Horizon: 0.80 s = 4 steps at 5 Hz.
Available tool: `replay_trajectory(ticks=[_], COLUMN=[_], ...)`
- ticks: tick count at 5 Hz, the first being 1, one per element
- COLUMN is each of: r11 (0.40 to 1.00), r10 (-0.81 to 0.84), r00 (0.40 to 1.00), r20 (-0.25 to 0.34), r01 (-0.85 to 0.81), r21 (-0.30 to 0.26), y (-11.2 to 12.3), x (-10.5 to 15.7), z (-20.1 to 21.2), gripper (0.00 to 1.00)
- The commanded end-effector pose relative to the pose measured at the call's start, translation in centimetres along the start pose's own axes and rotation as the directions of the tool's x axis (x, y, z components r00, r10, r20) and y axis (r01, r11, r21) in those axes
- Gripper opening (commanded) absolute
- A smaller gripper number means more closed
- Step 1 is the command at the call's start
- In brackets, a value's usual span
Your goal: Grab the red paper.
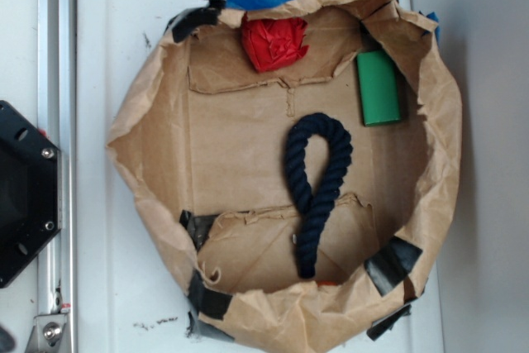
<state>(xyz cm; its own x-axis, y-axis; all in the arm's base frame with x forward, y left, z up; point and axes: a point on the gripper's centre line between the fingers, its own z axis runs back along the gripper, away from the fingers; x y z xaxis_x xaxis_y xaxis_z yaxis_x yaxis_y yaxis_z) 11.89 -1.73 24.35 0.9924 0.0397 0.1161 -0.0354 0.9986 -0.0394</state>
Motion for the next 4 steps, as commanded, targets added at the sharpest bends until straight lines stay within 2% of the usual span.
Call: replay_trajectory(ticks=[1, 2, 3, 4], r11=[1.000, 0.999, 0.999, 0.995], r10=[0.000, 0.028, 0.045, 0.103], r00=[1.000, 0.999, 0.998, 0.994], r20=[0.000, -0.022, -0.044, -0.027], r01=[0.000, -0.029, -0.046, -0.103], r21=[0.000, -0.026, -0.028, -0.011], y=[0.0, 1.7, 2.3, 2.4], x=[0.0, 4.9, 8.3, 9.8], z=[0.0, -1.7, -3.8, -5.3], gripper=[1.00, 1.00, 1.00, 1.00])
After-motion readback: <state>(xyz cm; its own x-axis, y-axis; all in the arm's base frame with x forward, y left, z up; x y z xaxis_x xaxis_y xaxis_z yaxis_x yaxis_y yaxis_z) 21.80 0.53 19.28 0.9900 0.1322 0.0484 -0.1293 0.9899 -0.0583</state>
